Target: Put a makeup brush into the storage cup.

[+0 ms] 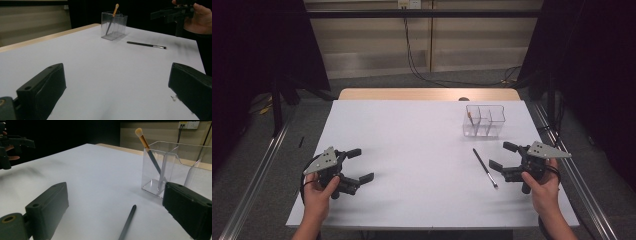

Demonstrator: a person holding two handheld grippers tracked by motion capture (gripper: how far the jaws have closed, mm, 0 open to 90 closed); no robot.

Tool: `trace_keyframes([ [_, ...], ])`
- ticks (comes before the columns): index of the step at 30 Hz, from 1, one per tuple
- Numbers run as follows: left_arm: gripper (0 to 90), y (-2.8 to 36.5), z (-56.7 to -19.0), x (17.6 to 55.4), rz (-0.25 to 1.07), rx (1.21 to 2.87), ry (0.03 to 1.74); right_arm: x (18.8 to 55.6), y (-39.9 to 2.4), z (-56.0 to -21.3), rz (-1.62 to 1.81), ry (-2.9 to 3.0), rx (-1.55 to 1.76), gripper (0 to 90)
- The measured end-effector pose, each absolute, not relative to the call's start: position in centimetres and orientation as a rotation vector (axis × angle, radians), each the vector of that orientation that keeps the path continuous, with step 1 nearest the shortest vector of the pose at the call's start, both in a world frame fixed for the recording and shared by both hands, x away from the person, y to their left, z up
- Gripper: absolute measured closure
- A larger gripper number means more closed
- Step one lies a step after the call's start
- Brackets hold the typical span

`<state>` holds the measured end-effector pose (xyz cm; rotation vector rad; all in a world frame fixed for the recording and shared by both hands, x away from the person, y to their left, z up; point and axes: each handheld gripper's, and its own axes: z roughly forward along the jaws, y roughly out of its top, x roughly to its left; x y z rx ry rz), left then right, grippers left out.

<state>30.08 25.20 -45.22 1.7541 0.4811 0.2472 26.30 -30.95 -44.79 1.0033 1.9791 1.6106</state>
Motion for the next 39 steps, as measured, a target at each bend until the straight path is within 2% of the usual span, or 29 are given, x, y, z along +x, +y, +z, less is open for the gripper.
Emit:
trace_keyframes([
  [39,1.1,25.5,-45.1,30.2,0.258,1.744,0.481,23.6,-32.5,-45.9,1.553,1.972,1.031,6.0],
])
